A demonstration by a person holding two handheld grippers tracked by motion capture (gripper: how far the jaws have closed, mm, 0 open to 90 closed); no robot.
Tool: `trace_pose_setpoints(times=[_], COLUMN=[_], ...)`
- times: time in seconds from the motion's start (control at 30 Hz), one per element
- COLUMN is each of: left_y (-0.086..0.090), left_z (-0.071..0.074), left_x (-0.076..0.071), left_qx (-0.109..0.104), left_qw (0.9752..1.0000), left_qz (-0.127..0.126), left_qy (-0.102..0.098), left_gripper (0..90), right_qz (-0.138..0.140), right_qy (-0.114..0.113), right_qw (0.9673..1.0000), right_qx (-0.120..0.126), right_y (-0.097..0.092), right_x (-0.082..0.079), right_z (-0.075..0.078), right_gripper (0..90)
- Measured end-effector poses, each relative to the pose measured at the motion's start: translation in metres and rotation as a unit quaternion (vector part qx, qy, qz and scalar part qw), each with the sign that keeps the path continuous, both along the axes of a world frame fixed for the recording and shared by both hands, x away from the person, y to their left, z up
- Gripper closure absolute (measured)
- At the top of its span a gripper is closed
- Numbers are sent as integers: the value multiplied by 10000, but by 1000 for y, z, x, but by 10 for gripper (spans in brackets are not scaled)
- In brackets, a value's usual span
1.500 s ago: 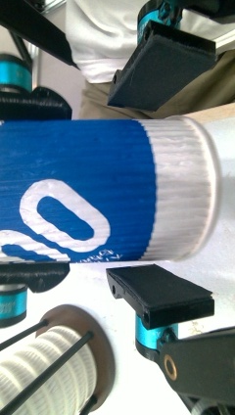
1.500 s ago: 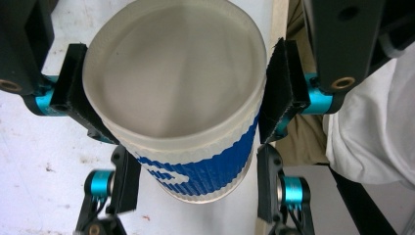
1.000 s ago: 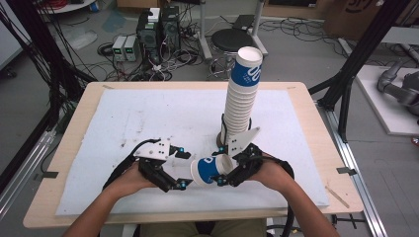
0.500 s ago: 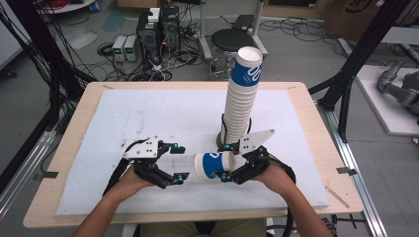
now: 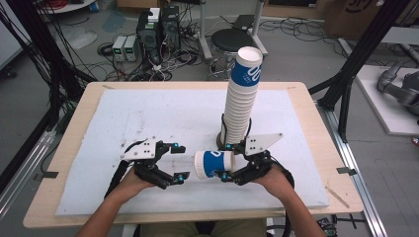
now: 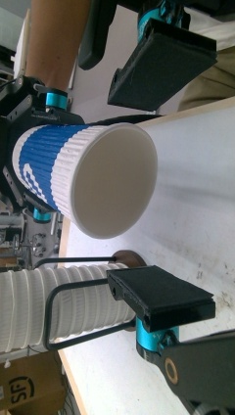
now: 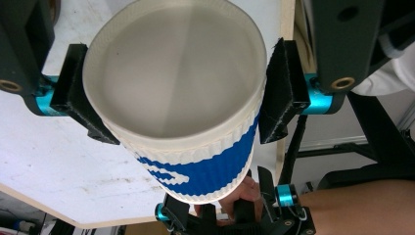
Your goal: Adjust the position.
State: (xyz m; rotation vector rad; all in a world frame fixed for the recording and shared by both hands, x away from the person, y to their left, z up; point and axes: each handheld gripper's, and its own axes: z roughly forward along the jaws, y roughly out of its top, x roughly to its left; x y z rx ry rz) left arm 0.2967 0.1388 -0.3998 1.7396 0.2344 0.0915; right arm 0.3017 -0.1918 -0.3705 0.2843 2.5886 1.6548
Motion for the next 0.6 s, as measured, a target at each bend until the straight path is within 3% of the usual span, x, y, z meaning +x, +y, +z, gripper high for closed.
trace_pose_setpoints(times=[0.6], left_y=[-7], left_z=[-1], left_x=[-1], left_qx=[-147], left_qw=[9998], left_qz=[-117], left_qy=[53], left_gripper=[156], right_qz=[-20], right_qy=[30], right_qw=[9997], right_qx=[234], right_y=[-1], right_x=[0], right_z=[-1], right_gripper=[280])
